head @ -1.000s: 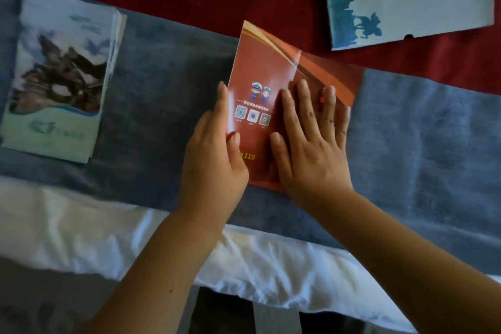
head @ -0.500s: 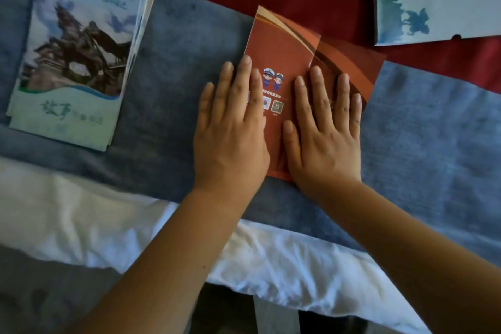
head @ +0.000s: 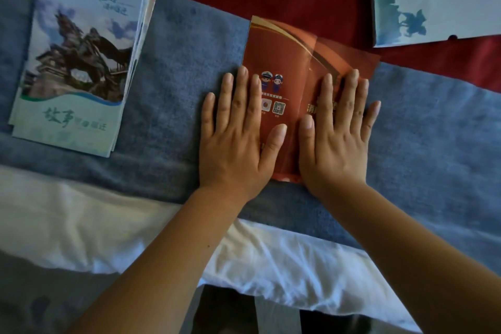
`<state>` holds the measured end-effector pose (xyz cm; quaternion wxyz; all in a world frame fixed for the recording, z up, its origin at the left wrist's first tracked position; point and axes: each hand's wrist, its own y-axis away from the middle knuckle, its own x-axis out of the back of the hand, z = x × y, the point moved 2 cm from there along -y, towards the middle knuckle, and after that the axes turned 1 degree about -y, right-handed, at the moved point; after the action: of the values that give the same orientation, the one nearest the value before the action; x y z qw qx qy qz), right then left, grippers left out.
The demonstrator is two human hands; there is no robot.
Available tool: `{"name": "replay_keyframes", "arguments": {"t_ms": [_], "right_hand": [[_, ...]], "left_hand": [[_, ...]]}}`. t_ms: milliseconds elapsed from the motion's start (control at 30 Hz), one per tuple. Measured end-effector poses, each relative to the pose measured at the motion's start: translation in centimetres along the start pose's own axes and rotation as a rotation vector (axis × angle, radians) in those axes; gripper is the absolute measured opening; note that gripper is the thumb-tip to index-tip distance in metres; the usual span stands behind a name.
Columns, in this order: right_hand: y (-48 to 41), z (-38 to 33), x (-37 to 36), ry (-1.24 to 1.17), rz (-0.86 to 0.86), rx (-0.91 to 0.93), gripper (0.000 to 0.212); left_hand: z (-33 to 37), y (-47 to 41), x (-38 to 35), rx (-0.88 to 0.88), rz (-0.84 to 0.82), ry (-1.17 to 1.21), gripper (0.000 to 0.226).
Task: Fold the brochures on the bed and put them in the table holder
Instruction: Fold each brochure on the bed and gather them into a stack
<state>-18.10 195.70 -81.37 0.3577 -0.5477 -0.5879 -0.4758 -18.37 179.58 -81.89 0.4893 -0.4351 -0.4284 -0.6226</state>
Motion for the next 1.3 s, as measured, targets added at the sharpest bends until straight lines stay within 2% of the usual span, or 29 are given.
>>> {"name": "replay_keyframes", "arguments": {"t_ms": [200,333,467,633,733,900,1067,1200,1300], "right_hand": [[-0.8,-2.0,0.2,-0.347,-0.018,0.121,0.067],[-1.4,-3.8,0.8,-0.674,-0.059,0.1,0.069],[-1.6,-6.5,1.6,-1.052,-0.133,0.058,0.078],[-1.8,-7.9,2.6,-1.252,-0.123,0.012,0.077],[-1.8,-7.8,3.2,-1.218,-0.123,-0.003,0.081],[-1.3,-6.8,3.7,-1.087,-0.032,-0.079,0.082],[-0.5,-5.4,4.7,-0.925,0.086,-0.11,0.075],[-0.1,-4.1,6.0,-0.93,0.062,-0.084,0.073],[0.3,-3.0,7.2,-0.892,0.061,0.025,0.066]], "left_hand": [[-0.3,0.0,1.4,0.03,-0.001,0.276,0.069],[-0.5,0.0,2.4,0.047,-0.032,0.465,0.062],[-0.5,-0.1,3.4,0.06,-0.059,0.558,0.061],[-0.6,-0.4,4.3,0.113,-0.067,0.681,0.064],[-0.3,-0.5,4.4,0.118,-0.09,0.672,0.068],[0.8,-0.5,4.4,0.113,-0.062,0.899,0.06],[2.3,-0.8,4.7,0.111,0.006,1.01,0.052],[3.6,-1.1,4.8,0.183,0.036,1.092,0.046],[5.5,-1.4,5.1,0.245,-0.069,1.408,0.045]]}}
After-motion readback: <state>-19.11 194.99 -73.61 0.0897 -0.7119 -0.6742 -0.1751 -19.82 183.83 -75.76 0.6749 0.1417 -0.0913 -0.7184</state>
